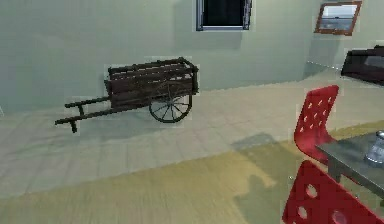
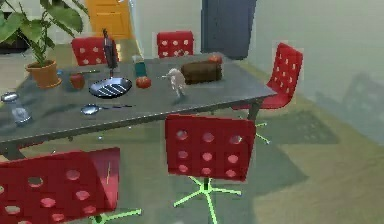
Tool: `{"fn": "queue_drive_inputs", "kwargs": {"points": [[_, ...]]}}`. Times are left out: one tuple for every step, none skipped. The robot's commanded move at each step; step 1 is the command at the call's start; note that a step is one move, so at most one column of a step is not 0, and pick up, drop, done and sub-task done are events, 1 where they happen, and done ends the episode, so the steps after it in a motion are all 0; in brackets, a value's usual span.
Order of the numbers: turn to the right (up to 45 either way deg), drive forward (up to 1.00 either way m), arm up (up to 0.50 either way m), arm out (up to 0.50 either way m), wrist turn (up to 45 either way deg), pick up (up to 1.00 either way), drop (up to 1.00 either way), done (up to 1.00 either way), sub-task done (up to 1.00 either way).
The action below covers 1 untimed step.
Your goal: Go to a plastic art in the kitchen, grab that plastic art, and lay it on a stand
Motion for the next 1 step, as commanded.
{"fn": "queue_drive_inputs", "kwargs": {"points": [[45.0, 0.0, 0.0, 0.0, 0.0, 0.0, 0.0, 0.0, 0.0]]}}
